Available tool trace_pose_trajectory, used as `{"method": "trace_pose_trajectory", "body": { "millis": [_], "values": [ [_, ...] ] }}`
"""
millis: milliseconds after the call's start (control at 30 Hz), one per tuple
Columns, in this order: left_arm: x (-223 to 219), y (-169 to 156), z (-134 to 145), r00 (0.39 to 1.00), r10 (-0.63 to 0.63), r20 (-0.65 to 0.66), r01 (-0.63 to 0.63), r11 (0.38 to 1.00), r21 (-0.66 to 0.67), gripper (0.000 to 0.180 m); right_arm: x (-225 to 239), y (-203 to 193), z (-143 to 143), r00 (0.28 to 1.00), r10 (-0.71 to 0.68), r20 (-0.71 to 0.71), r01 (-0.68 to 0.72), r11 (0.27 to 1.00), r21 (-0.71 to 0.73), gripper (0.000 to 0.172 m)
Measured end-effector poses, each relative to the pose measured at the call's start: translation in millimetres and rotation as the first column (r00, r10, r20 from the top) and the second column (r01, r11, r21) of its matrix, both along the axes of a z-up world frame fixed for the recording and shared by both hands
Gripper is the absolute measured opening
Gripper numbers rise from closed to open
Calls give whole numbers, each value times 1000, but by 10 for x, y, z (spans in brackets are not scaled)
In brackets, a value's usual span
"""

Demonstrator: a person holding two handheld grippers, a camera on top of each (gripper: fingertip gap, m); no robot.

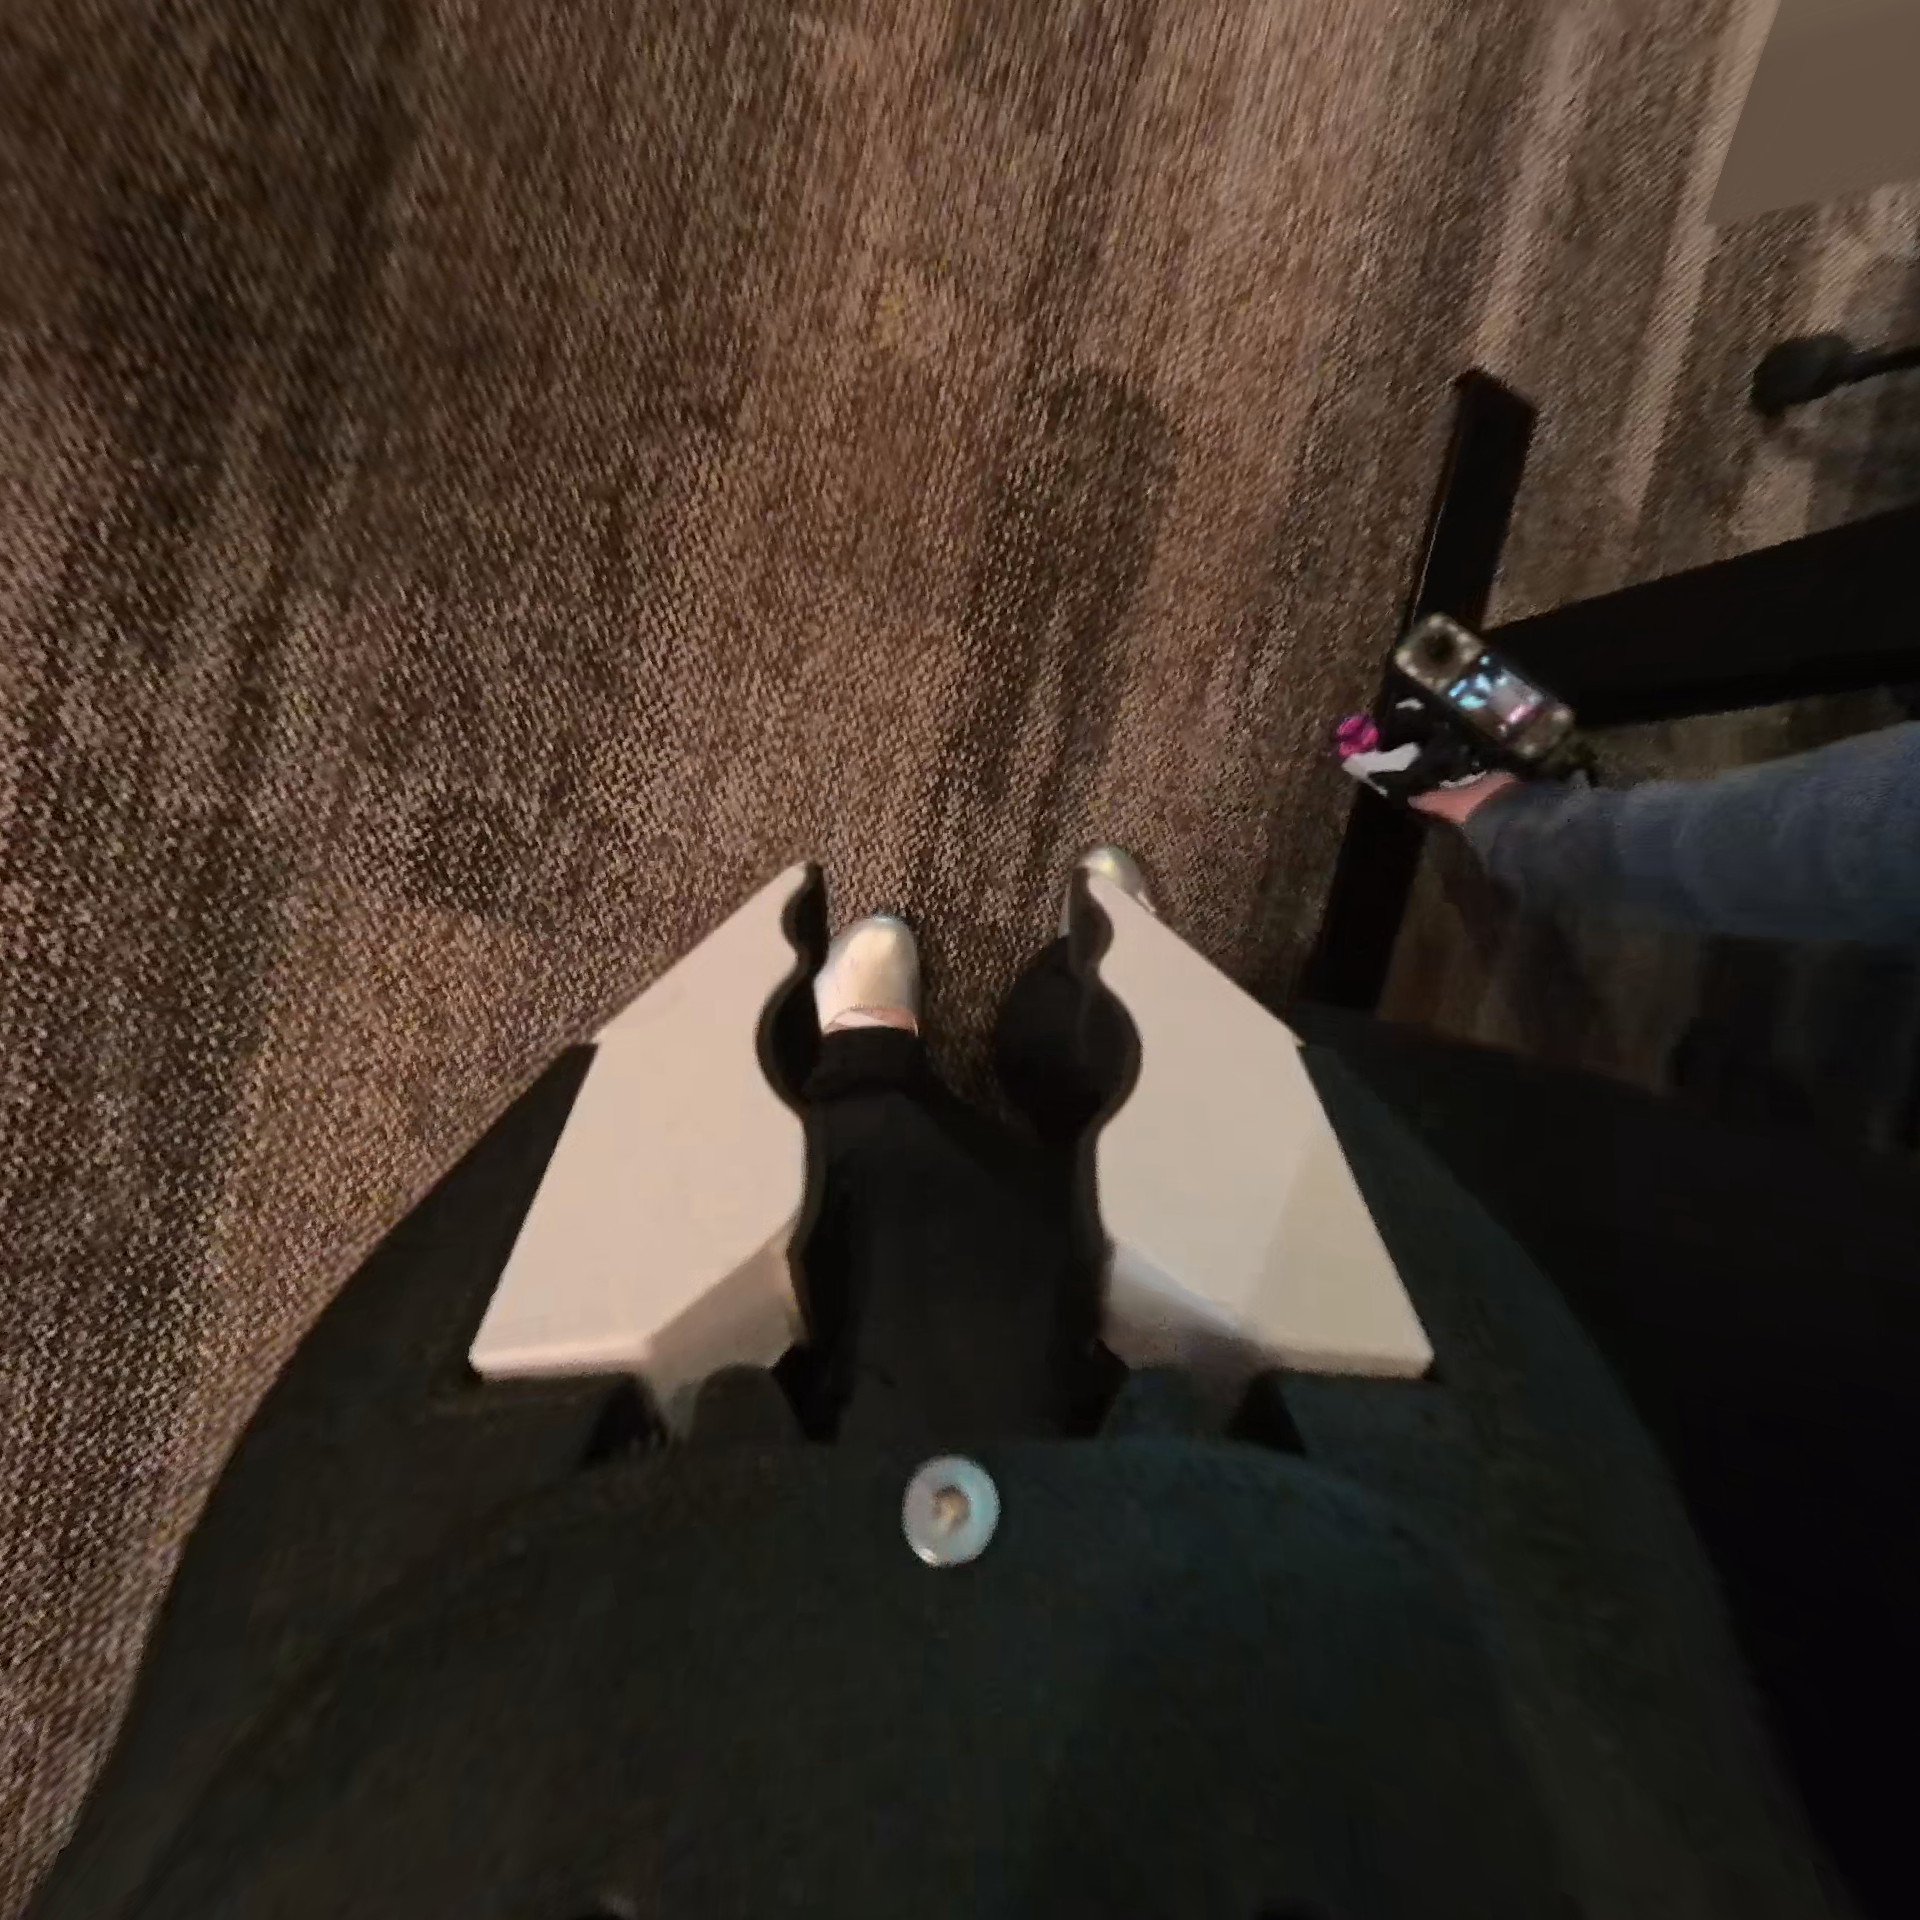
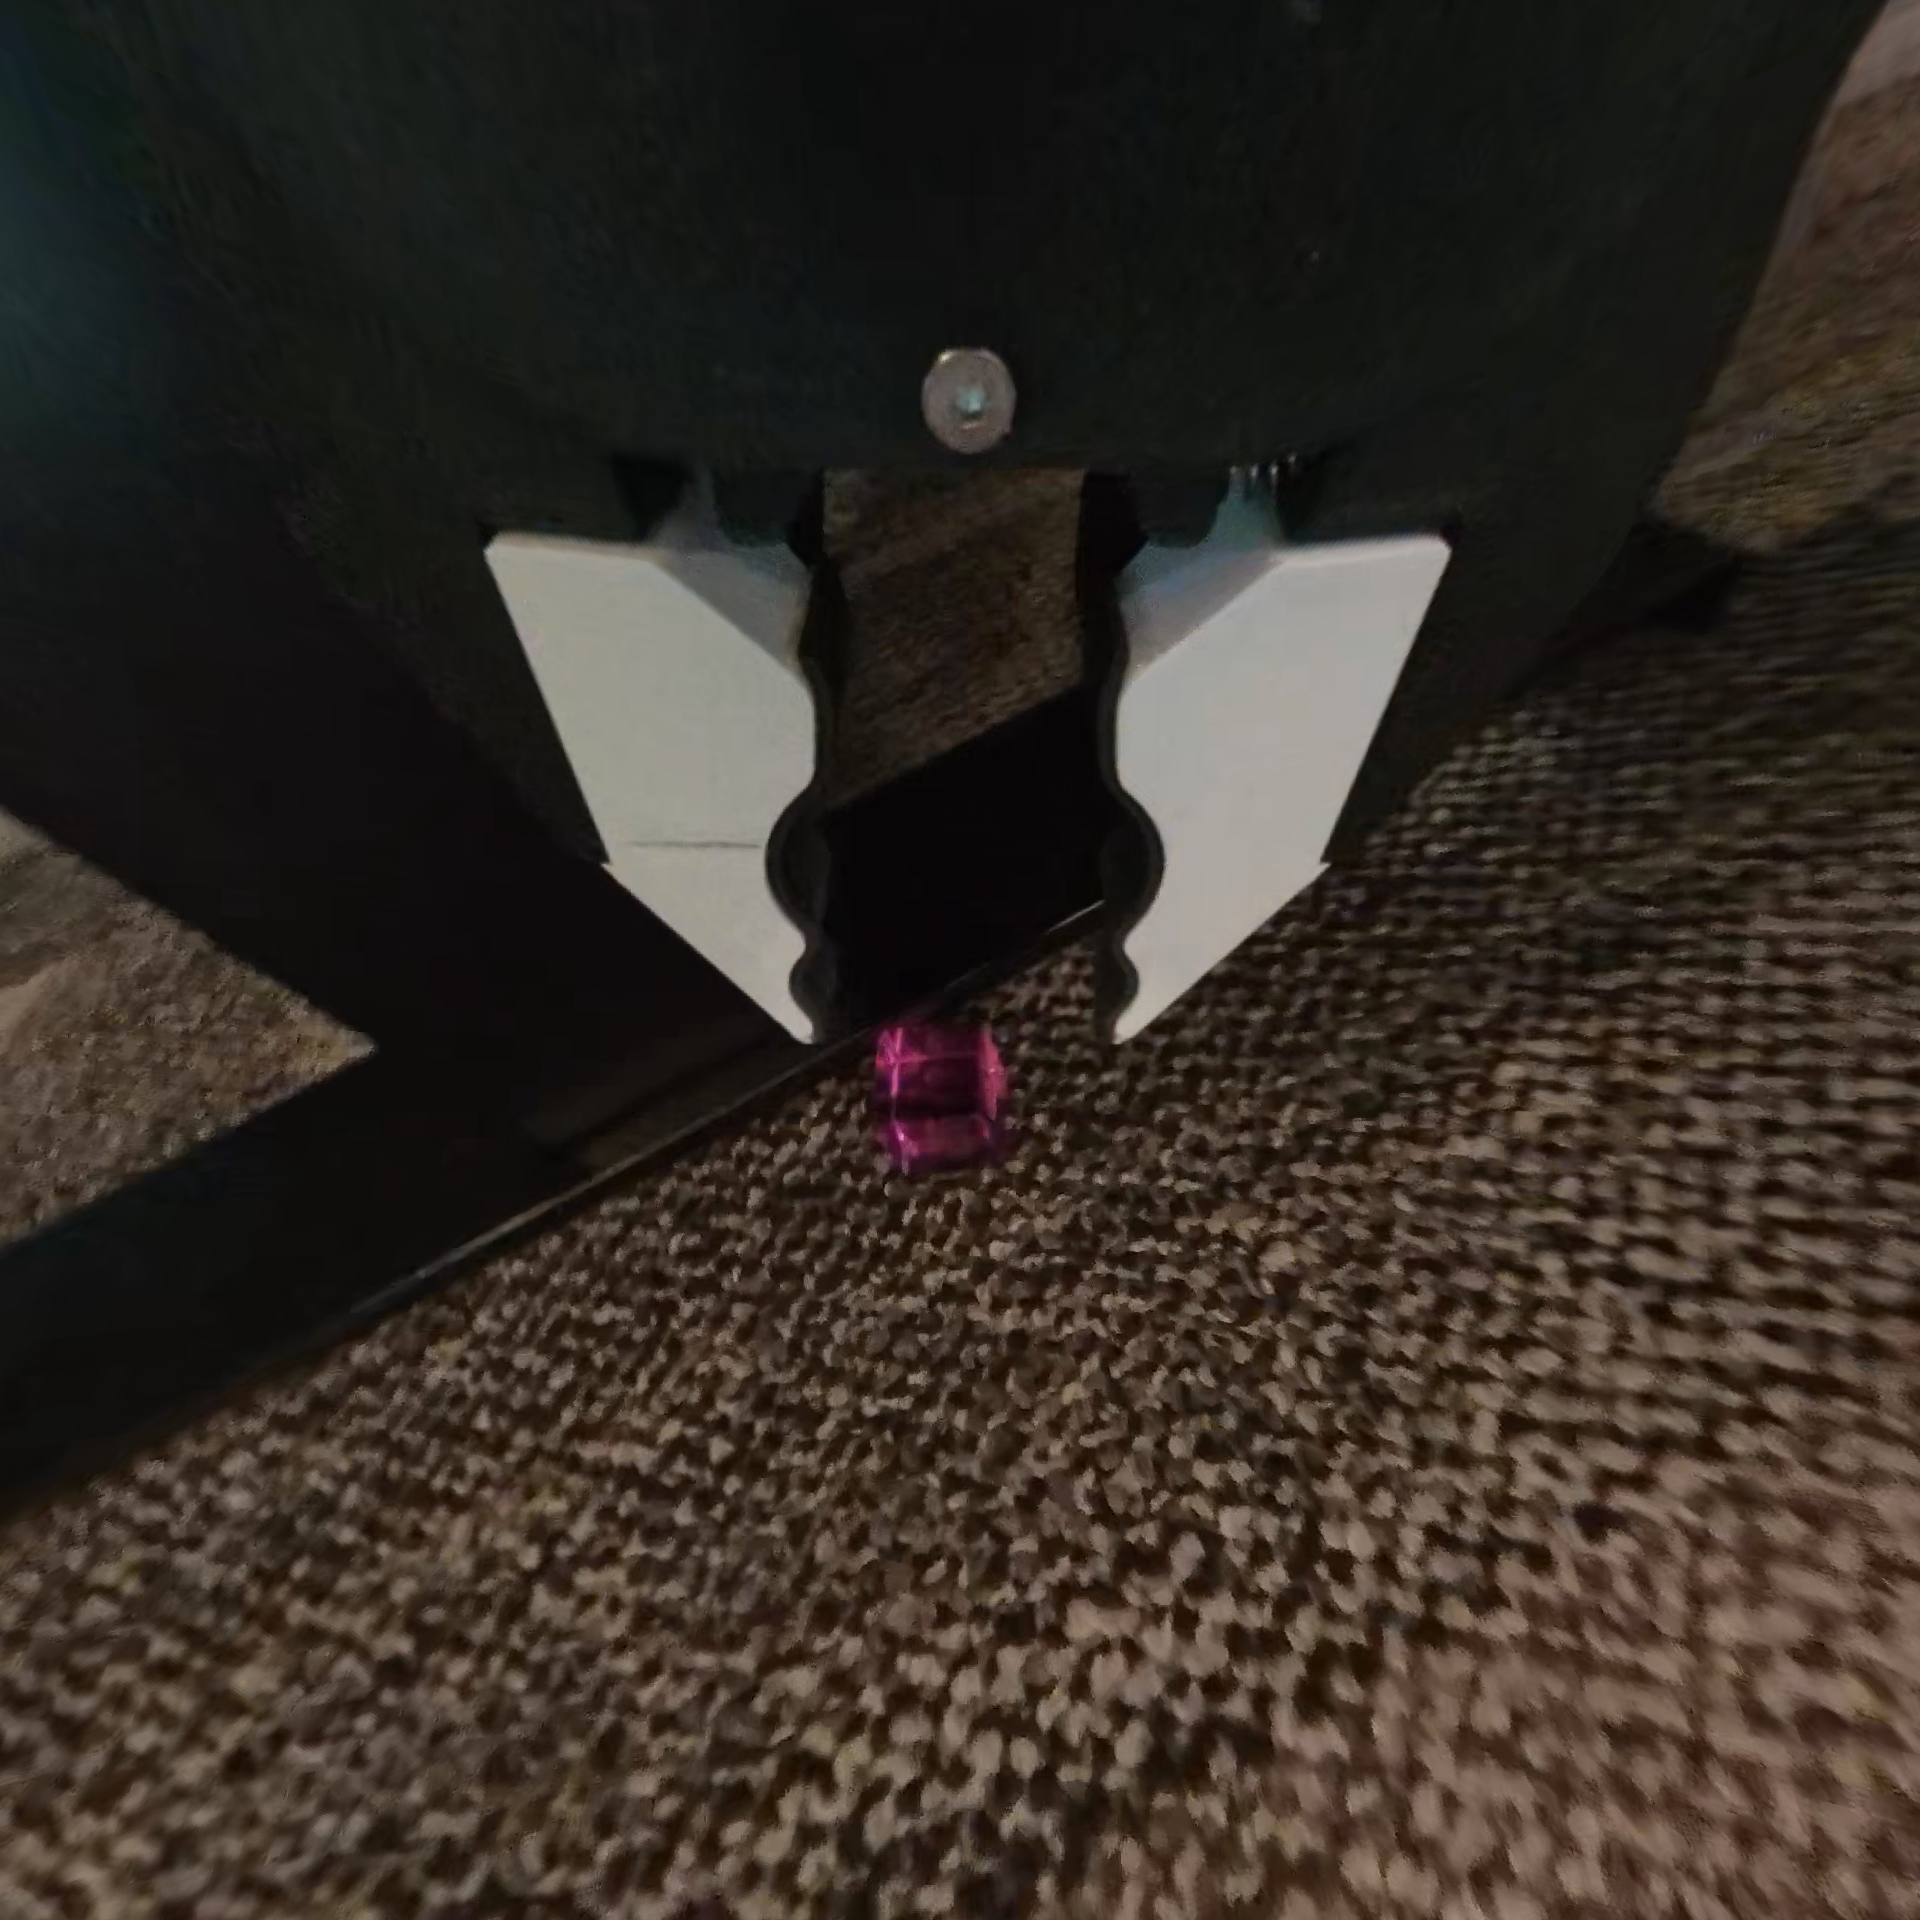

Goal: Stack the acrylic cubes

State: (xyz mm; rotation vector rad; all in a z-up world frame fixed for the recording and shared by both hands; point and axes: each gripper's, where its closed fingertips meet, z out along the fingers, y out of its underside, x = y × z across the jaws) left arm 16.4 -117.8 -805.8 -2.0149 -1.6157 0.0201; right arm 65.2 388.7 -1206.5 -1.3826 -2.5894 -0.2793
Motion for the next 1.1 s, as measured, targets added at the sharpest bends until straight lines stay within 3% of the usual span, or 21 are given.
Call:
{"method": "trace_pose_trajectory", "body": {
  "millis": [167,233,267,367,433,567,700,800,933,1100],
  "values": [
    [-74,-14,-123,999,-26,26,27,1000,-4,47,-36,68,-304,992,94,85,-100,992,77,53],
    [-92,-6,-151,998,-51,31,51,999,-5,47,8,31,-356,986,87,140,-93,995,37,42],
    [-97,-7,-157,998,-59,32,59,998,-5,47,52,7,-364,984,71,164,-74,997,12,26],
    [-66,-10,-87,996,-76,42,76,997,12,47,10,-38,-145,990,38,133,-46,997,54,26],
    [-52,-8,67,997,-76,33,75,997,31,47,-83,-284,200,997,-55,53,55,998,2,25],
    [-149,40,619,996,-74,-42,77,995,62,45,-212,-1020,1274,958,-280,-57,271,953,-136,25],
    [-412,205,1458,980,-91,-177,115,984,133,43,-327,-2031,2633,910,-411,-51,377,874,-306,25],
    [-666,380,2203,940,-116,-322,189,960,207,43,-591,-2616,3802,909,-393,-139,306,855,-418,25],
    [-968,661,3006,858,-189,-477,341,905,255,45,-689,-2976,5297,834,-496,-240,300,773,-559,25],
    [-1155,1210,3960,723,-251,-644,531,798,286,46,-197,-3174,6706,846,-361,-393,72,807,-586,25]
  ]
}}
